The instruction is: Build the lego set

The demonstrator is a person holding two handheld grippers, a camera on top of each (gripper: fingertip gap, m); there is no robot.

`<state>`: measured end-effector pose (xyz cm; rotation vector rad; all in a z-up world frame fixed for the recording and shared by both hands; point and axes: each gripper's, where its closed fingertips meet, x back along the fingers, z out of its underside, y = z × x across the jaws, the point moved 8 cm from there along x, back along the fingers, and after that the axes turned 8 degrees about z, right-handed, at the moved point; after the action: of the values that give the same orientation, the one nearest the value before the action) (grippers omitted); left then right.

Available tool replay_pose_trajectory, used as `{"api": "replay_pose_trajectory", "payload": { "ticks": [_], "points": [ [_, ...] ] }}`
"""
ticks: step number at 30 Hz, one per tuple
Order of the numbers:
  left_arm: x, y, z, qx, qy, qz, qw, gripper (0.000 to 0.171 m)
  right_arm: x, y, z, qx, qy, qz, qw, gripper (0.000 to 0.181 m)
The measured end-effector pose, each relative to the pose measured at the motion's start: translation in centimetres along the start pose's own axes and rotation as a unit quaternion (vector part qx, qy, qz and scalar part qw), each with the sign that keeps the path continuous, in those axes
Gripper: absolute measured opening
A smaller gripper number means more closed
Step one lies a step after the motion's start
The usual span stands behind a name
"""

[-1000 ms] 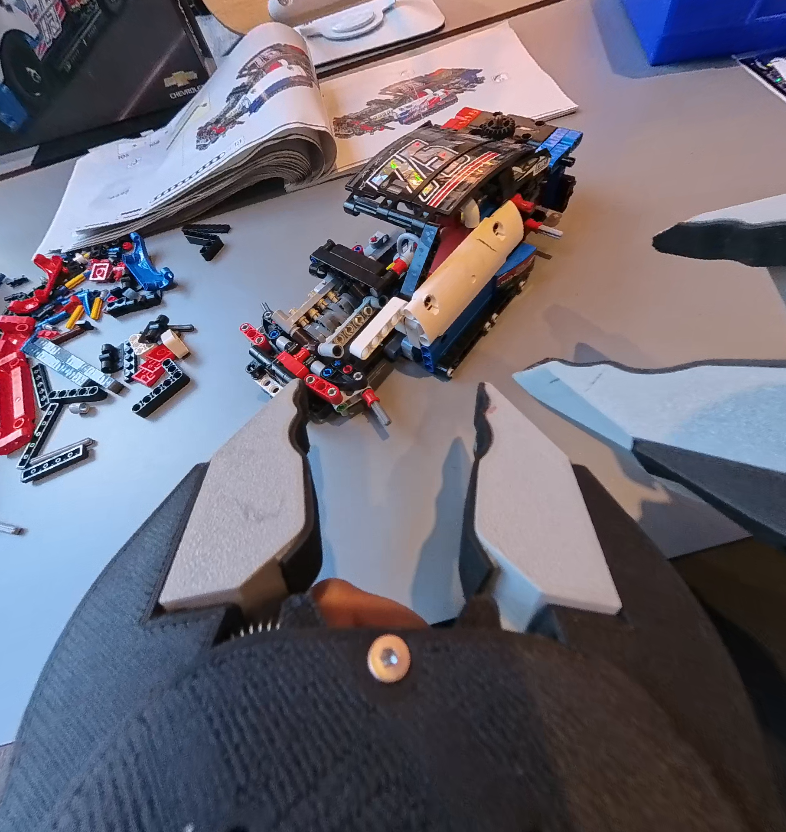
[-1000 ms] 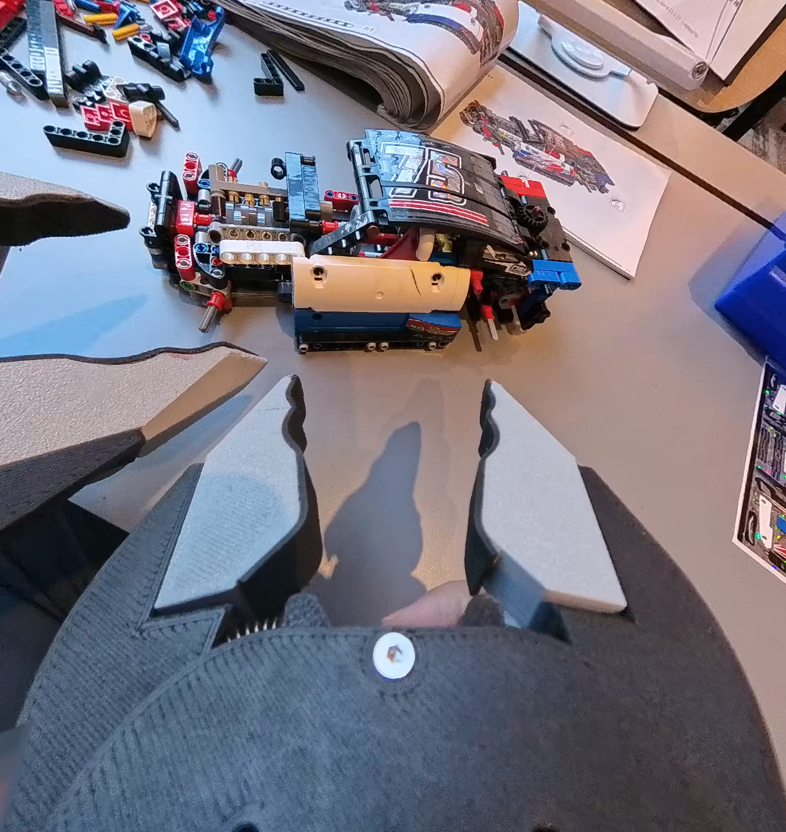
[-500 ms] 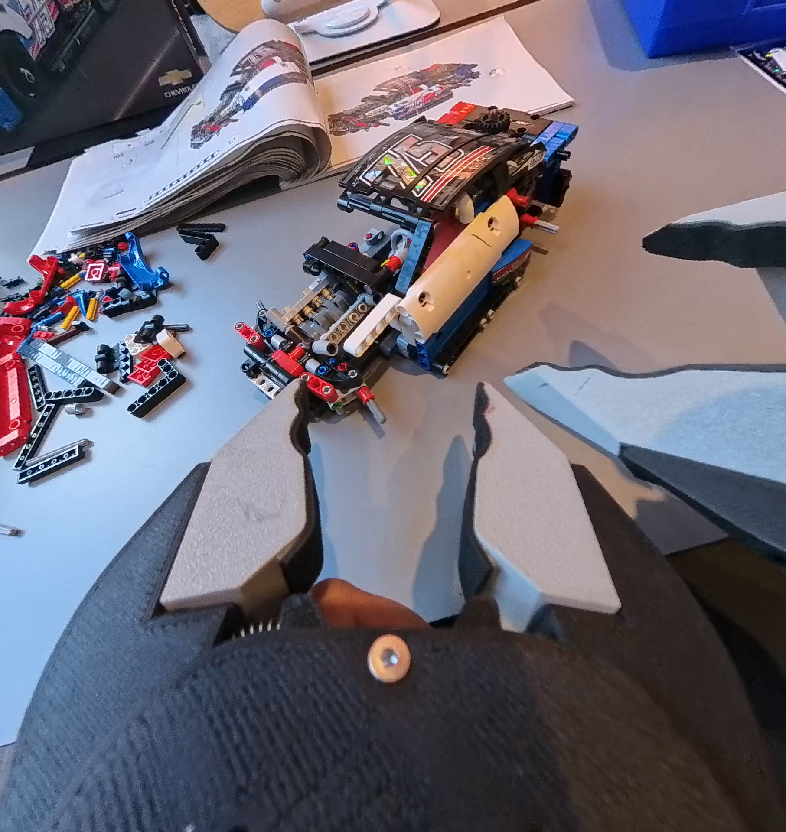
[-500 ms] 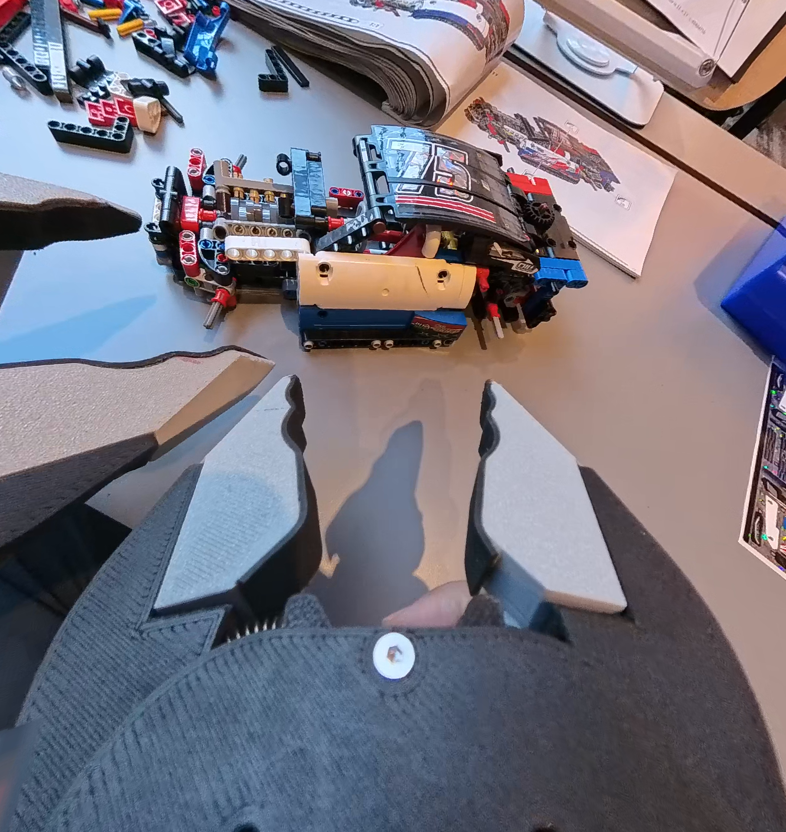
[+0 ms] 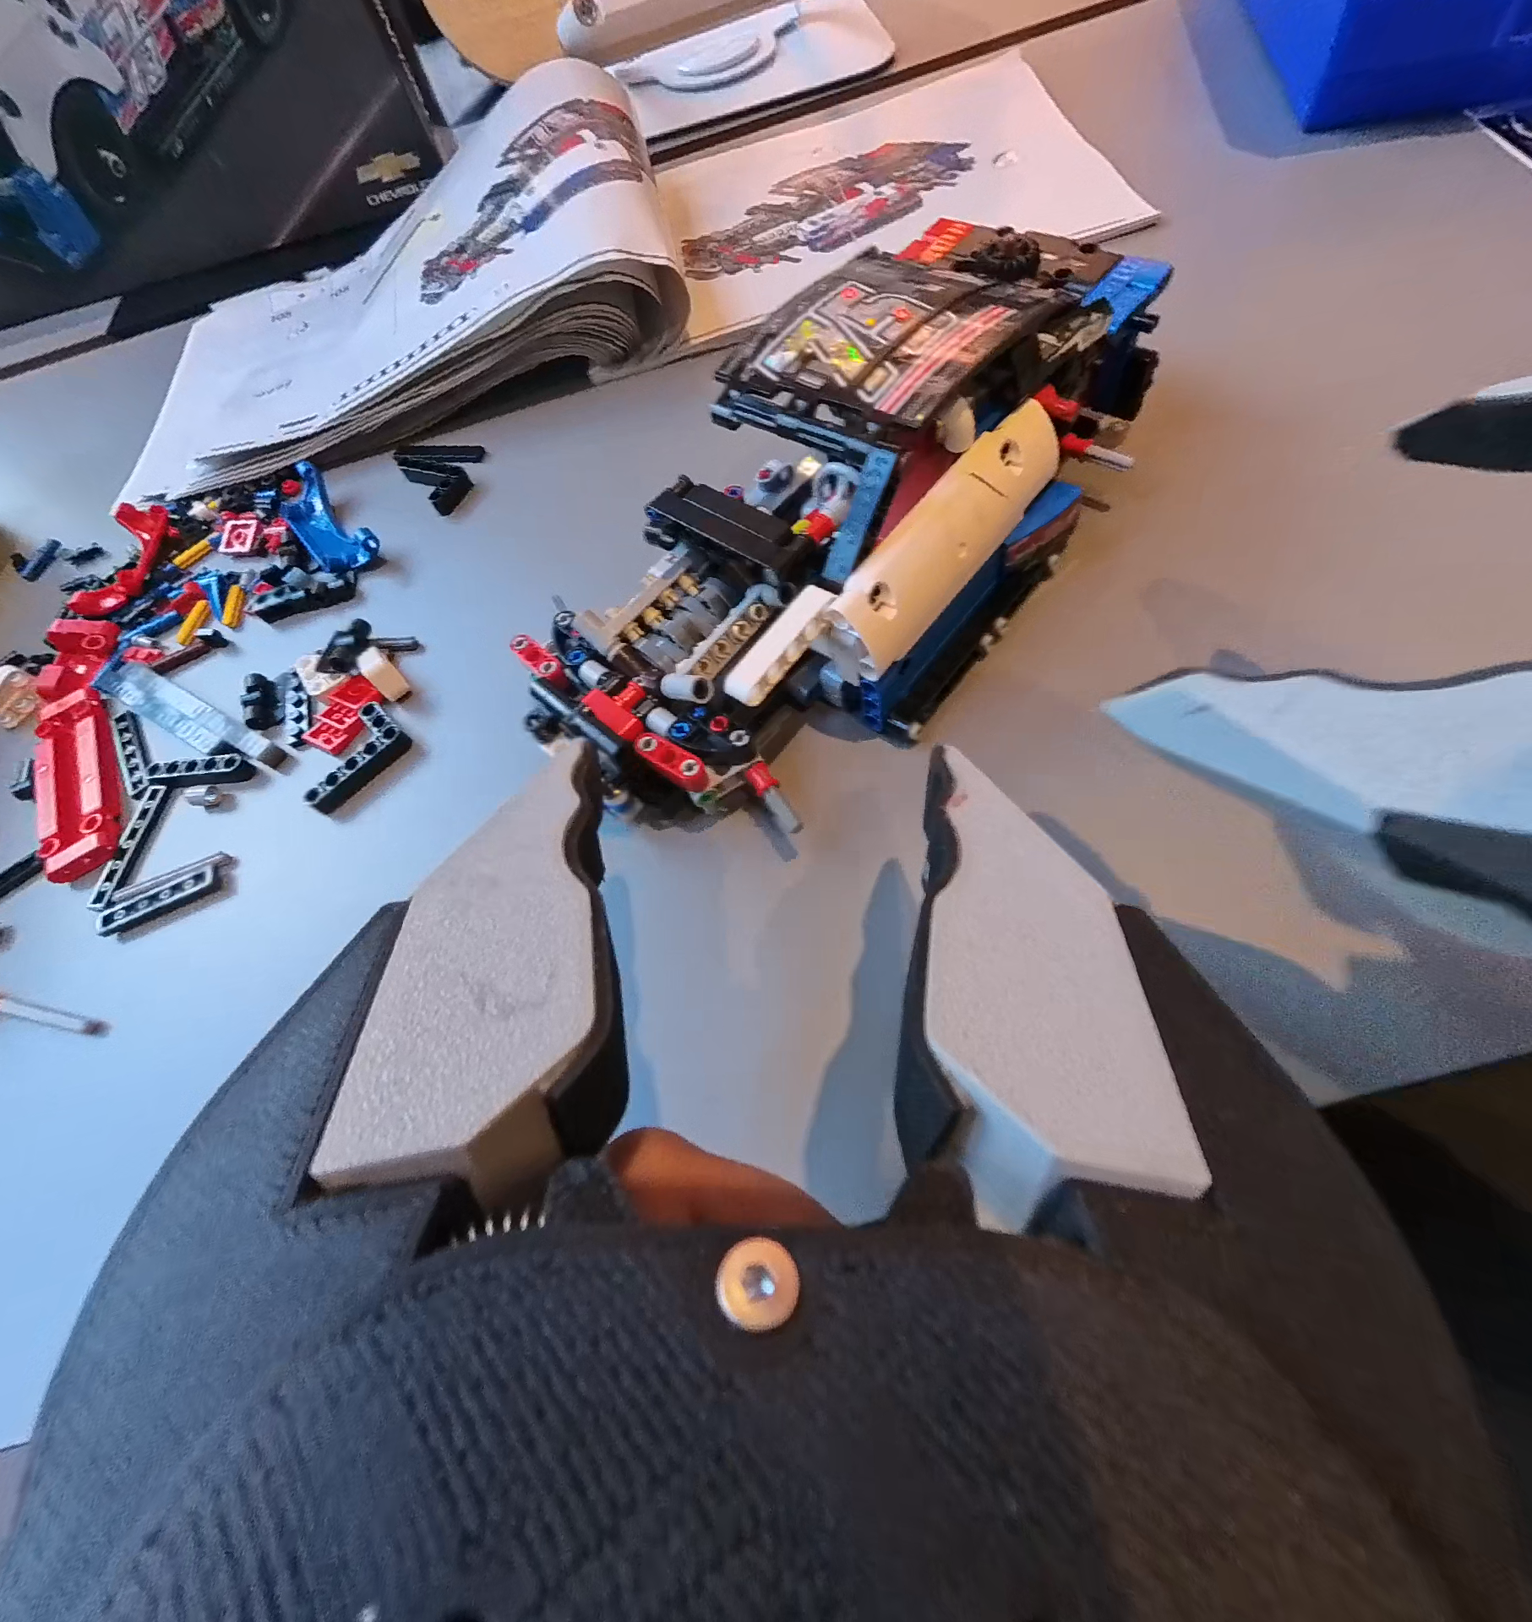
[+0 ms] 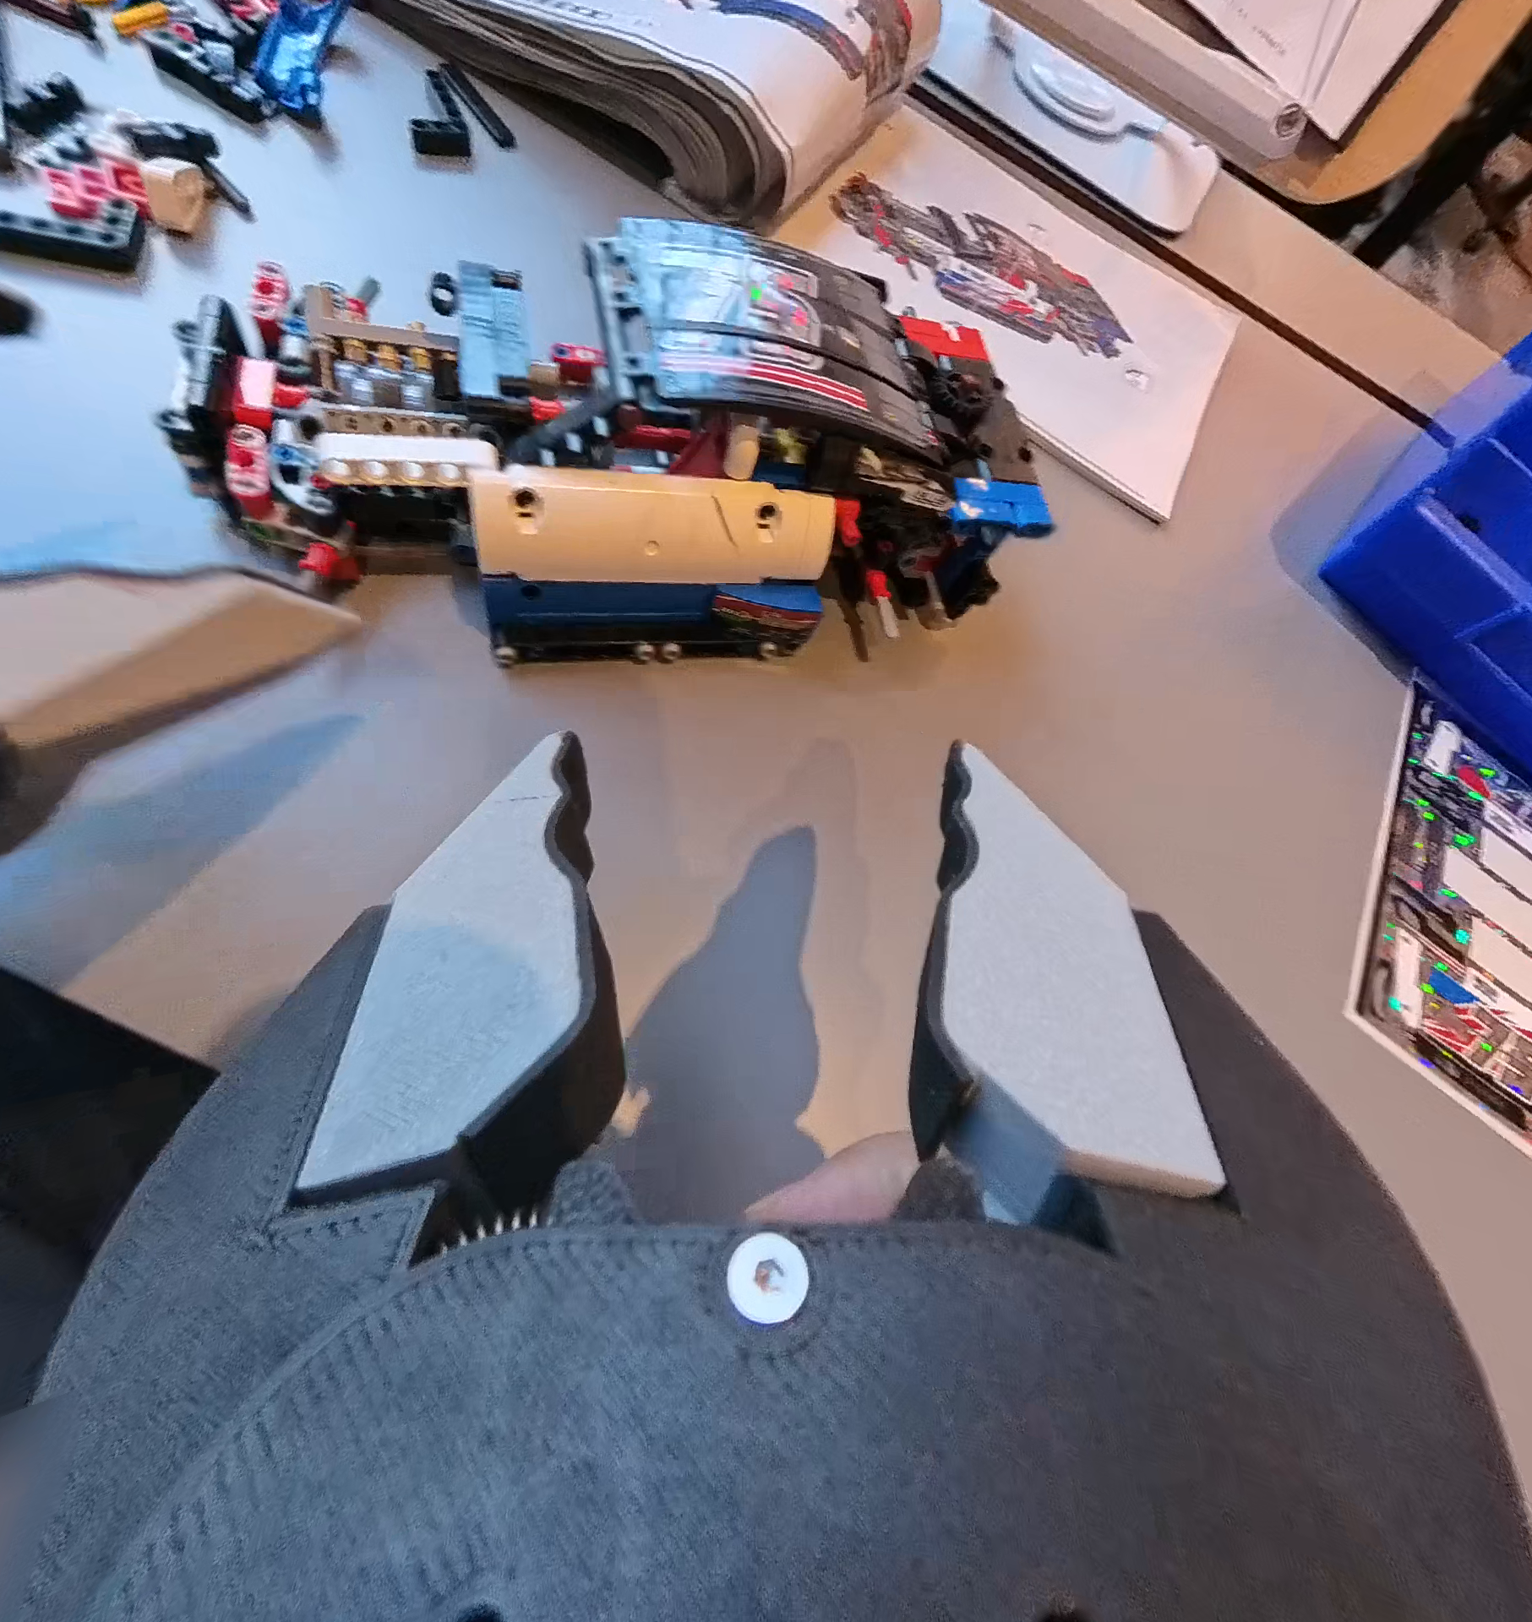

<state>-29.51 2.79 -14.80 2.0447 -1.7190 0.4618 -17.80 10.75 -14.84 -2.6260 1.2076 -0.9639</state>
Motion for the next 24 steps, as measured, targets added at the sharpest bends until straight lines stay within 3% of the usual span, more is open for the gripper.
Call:
{"api": "replay_pose_trajectory", "payload": {
  "ticks": [6, 7, 8, 9, 10, 11, 14, 15, 16, 17, 19, 20, 21, 22, 23, 24],
  "points": [
    [1.0, 2.9, 0.2, -0.003, -0.002, -0.021, 1.0, 0.081, 0.1, -4.0, 1.9, 0.008, 0.015, 0.016, 1.0, 0.087],
    [1.2, 3.6, 0.4, -0.005, 0.0, -0.024, 1.0, 0.083, 0.1, -4.5, 2.1, 0.015, 0.018, 0.009, 1.0, 0.079],
    [1.3, 4.3, 0.6, -0.007, 0.004, -0.022, 1.0, 0.085, 0.1, -4.7, 2.4, 0.027, 0.022, -0.012, 0.999, 0.056],
    [1.5, 4.6, 0.8, -0.017, 0.012, -0.002, 1.0, 0.074, 0.2, -4.5, 2.5, 0.044, 0.021, -0.057, 0.997, 0.0],
    [1.7, 4.6, 1.1, -0.038, 0.023, 0.042, 0.998, 0.022, 0.4, -3.8, 2.4, 0.057, 0.012, -0.117, 0.991, 0.0],
    [2.0, 4.5, 1.3, -0.054, 0.031, 0.079, 0.995, 0.0, 0.3, -3.3, 2.2, 0.062, 0.007, -0.169, 0.984, 0.0],
    [2.6, 5.2, 1.6, -0.076, 0.065, 0.134, 0.986, 0.0, -0.4, -3.0, 1.0, 0.059, 0.006, -0.231, 0.971, 0.001],
    [2.7, 5.6, 1.4, -0.08, 0.078, 0.141, 0.984, 0.0, -0.5, -2.9, 0.2, 0.057, -0.003, -0.251, 0.966, 0.013],
    [2.8, 6.2, 1.1, -0.083, 0.087, 0.134, 0.984, 0.002, -0.5, -2.6, -0.6, 0.053, -0.004, -0.276, 0.96, 0.033],
    [2.9, 6.6, 0.7, -0.085, 0.092, 0.138, 0.982, 0.027, -0.6, -2.2, -1.3, 0.051, -0.003, -0.306, 0.951, 0.048],
    [3.1, 6.6, 0.2, -0.072, 0.124, 0.2, 0.969, 0.079, -0.4, -1.2, -2.6, 0.066, -0.001, -0.376, 0.924, 0.059],
    [3.2, 6.5, 0.0, -0.059, 0.14, 0.23, 0.961, 0.09, -0.5, -0.8, -3.0, 0.077, 0.001, -0.391, 0.917, 0.059],
    [3.2, 6.6, 0.0, -0.054, 0.149, 0.246, 0.956, 0.091, -0.8, -0.4, -3.2, 0.087, 0.004, -0.389, 0.917, 0.019],
    [3.1, 6.9, -0.1, -0.055, 0.142, 0.24, 0.959, 0.066, -1.1, -0.1, -3.2, 0.091, 0.007, -0.382, 0.92, 0.0],
    [3.1, 7.2, 0.0, -0.057, 0.126, 0.227, 0.964, 0.008, -1.3, 0.3, -3.0, 0.089, 0.008, -0.377, 0.922, 0.0],
    [3.0, 7.4, 0.4, -0.054, 0.119, 0.218, 0.967, 0.001, -1.4, 0.4, -2.8, 0.082, 0.006, -0.375, 0.923, 0.002]
  ]
}}
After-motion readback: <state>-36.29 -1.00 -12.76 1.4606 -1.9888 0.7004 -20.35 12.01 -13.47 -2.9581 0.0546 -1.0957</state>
